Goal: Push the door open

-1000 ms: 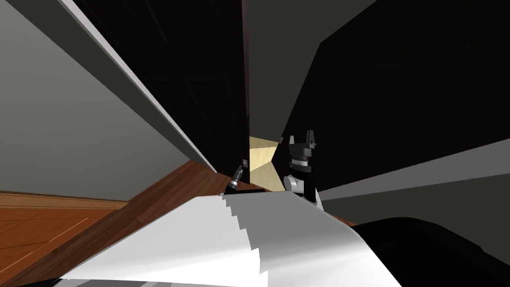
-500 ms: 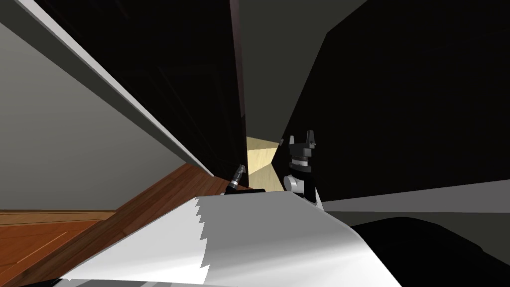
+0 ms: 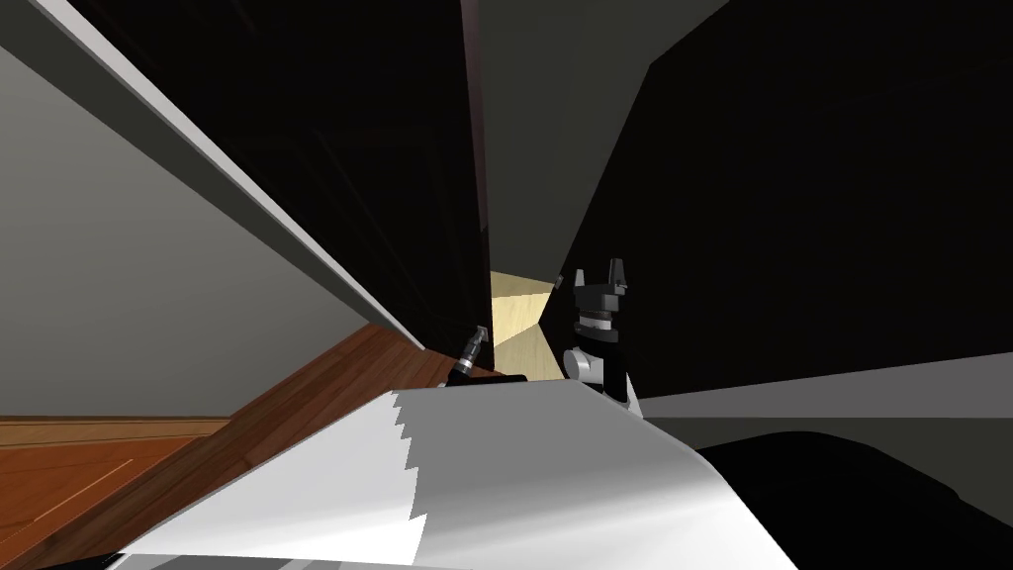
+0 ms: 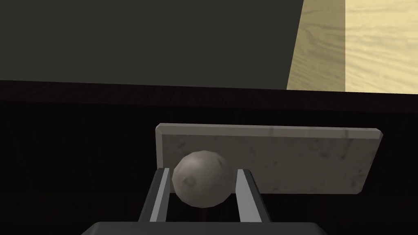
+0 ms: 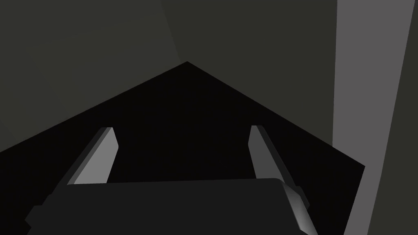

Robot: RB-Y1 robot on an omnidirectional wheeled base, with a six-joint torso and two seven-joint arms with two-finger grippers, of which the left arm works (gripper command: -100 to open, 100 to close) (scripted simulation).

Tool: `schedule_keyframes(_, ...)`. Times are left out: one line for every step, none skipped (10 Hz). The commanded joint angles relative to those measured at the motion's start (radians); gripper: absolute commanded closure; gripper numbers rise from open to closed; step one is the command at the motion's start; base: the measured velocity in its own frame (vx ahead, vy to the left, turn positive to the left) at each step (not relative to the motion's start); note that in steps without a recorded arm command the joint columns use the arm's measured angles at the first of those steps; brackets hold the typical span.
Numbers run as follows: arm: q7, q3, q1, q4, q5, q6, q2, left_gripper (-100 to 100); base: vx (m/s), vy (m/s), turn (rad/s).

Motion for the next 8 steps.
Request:
schedule_keyframes(0.000,0.000,0.000,-0.002,0.000,-0.002,0.000,100,0.000,0.000,0.000)
schedule_keyframes(-0.004,0.010,-0.003,0.004,0.004,0.001,0.003,100,0.097,-0.030,0.023)
schedule_keyframes(-0.007,0.017,-0.005,0.006,0.006,0.001,0.004,100,0.165,-0.078,0.037)
schedule_keyframes(-0.009,0.022,-0.007,0.007,0.008,0.001,0.005,100,0.168,-0.090,0.044)
schedule_keyframes(-0.013,0.032,-0.010,0.010,0.011,0.002,0.006,100,0.159,-0.067,0.035)
schedule_keyframes(-0.019,0.044,-0.014,0.014,0.015,0.002,0.007,100,0.172,-0.087,0.030)
schedule_keyframes(-0.024,0.056,-0.018,0.018,0.020,0.003,0.007,100,0.194,-0.100,0.070)
schedule_keyframes(-0.030,0.070,-0.023,0.022,0.025,0.003,0.007,100,0.217,-0.098,0.095)
